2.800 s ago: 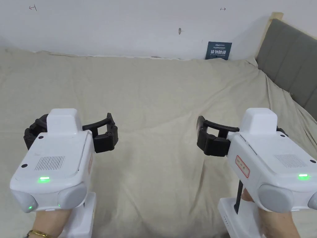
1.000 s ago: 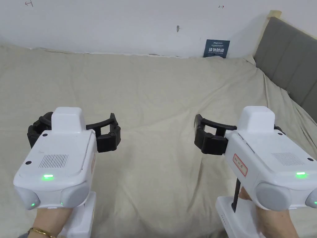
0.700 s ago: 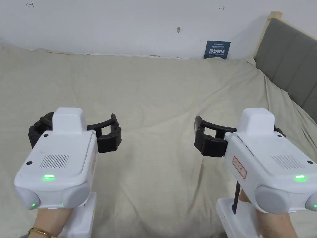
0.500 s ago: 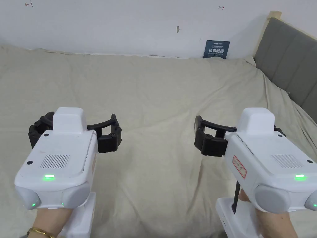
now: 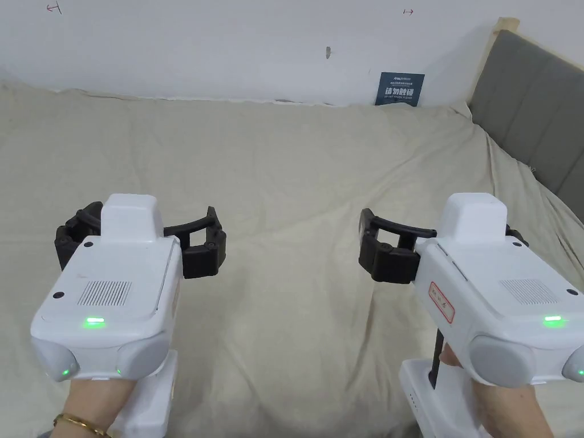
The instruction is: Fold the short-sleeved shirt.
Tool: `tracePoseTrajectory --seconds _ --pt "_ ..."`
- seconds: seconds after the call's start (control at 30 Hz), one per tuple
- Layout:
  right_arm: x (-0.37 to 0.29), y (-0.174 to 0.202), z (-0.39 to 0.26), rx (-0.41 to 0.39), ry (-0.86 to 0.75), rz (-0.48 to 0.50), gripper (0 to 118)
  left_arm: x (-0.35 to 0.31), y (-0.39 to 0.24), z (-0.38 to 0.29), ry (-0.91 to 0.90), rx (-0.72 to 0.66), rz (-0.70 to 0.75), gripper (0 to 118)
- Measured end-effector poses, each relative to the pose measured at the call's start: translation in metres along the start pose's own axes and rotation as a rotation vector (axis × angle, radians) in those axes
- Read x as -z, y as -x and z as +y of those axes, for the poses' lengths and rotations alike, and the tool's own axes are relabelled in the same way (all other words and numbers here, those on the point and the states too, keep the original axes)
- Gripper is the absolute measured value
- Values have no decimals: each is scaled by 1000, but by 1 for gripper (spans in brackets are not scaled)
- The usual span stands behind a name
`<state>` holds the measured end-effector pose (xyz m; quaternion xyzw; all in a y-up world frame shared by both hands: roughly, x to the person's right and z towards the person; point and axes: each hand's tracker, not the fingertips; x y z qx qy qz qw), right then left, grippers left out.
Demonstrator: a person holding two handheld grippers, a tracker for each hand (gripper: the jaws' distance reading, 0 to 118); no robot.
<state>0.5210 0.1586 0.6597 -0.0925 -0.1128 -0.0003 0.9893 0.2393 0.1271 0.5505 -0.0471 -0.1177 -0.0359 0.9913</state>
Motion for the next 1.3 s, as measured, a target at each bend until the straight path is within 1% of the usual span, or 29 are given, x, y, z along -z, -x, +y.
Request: tracePoseTrajectory --seconds 0.27,0.4,0.43,0.5,0.53,0.57,0.63,0.67,0.7,0.77,0.8,0.83,0.87,0.97,1.03,1.07,1.1,1.13,1.2,1.23,1.3 --pt "1 1 1 -8 -7 -13 118 1 -3 1 1 1 -10 118" --pt "1 1 4 6 -2 -18 118 1 -5 2 5 -5 -16 118" --pt "3 0 6 34 33 -10 118 0 -5 2 10 -11 -20 118" --pt "9 -3 14 97 175 11 118 -2 -6 1 42 -28 -32 118" --pt "12 -3 15 137 238 5 118 -4 -9 -3 76 -33 -27 118" --pt "14 -4 15 161 298 2 118 -6 -11 -8 120 -36 -30 118" --pt "16 -3 10 194 411 26 118 -11 -15 -25 181 -57 -40 118" --pt "16 0 5 215 464 12 118 -14 -18 -35 214 -65 -53 118" --pt "15 3 0 206 521 7 118 -17 -19 -44 245 -71 -60 118" --pt "13 11 -10 156 602 -3 118 -22 -22 -62 311 -65 -66 118" --pt "11 16 -15 125 617 -20 118 -24 -23 -69 342 -65 -78 118" --pt "7 21 -22 113 604 -58 118 -27 -24 -75 380 -72 -97 118" --pt "4 25 -27 107 587 -84 118 -29 -24 -80 401 -79 -115 118" --pt "-1 28 -37 114 586 -84 118 -38 -24 -92 425 -72 -121 118" --pt "2 25 -42 178 639 -45 118 -40 -24 -98 446 -72 -122 118" --pt "4 24 -44 200 655 -41 118 -41 -24 -100 454 -75 -123 118" --pt "7 24 -46 200 679 -44 118 -42 -24 -102 462 -76 -123 118" --pt "13 25 -48 166 720 -67 118 -41 -24 -105 469 -72 -123 118" --pt "22 28 -55 105 706 -125 118 -40 -25 -110 484 -61 -113 118" --pt "26 29 -59 88 726 -149 118 -39 -25 -113 496 -57 -115 118" --pt "31 31 -64 92 715 -145 118 -36 -23 -116 515 -65 -110 118"
